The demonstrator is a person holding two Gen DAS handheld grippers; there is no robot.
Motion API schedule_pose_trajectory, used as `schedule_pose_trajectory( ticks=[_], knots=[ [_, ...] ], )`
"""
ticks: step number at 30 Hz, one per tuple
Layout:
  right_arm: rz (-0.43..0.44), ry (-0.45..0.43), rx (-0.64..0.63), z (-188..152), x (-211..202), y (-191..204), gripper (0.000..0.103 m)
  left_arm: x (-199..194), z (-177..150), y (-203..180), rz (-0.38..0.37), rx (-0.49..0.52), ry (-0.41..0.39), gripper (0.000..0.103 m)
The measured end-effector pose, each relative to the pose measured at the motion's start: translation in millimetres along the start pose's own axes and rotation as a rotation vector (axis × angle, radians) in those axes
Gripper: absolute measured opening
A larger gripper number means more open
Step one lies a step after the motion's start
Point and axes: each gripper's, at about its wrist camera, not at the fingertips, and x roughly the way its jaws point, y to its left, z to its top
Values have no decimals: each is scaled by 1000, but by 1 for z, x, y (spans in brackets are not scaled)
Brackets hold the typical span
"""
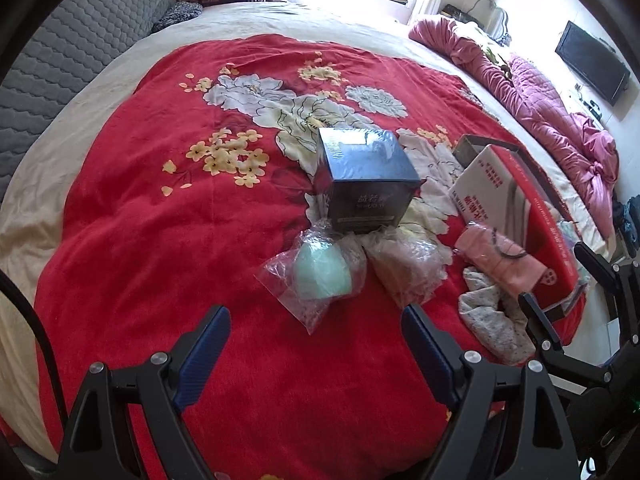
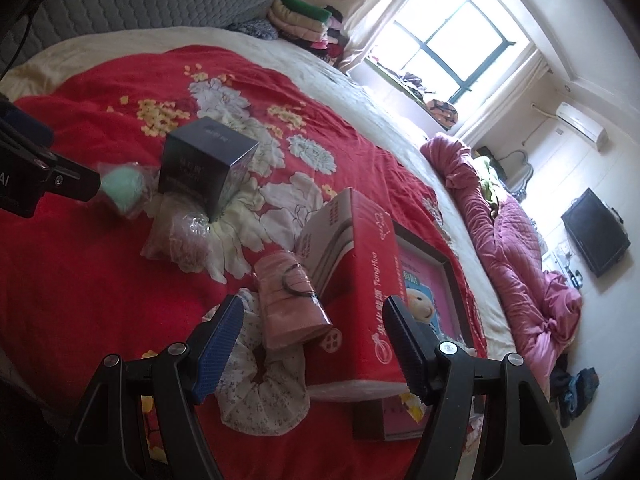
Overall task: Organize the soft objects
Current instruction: 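Close the right tool on the pink towel in its plastic bag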
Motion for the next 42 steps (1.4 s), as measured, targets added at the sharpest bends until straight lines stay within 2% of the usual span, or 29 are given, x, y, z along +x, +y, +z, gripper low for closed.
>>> schedule_pose_trajectory(
  ticks=[10, 18, 20, 22, 25, 30, 32, 33, 42],
  knots=[
    [-7, 42, -86, 1, 28, 17, 73, 24, 11, 7, -10, -9, 19, 87],
    [-108, 42, -254, -2, 40, 36, 73, 35, 18, -1, -23, 21, 14, 87],
    [-128, 41, -302, -5, 42, 41, 73, 38, 19, 1, -52, 7, 11, 87],
    [-144, 40, -333, -7, 44, 44, 70, 42, 18, 2, -53, 2, 23, 87],
    [-162, 32, -363, -8, 47, 46, 62, 50, 17, 4, -15, 10, 33, 87],
    [-164, 34, -376, -5, 53, 47, 61, 58, 16, 9, 2, 0, 46, 87],
    [-176, 39, -398, -5, 55, 51, 48, 60, 16, 11, 10, 2, 49, 87],
    [-177, 50, -409, -6, 58, 51, 45, 61, 15, 12, 2, -1, 52, 87],
    [-224, 74, -471, -4, 74, 60, 42, 66, 15, 10, -8, 1, 64, 87]
  ],
)
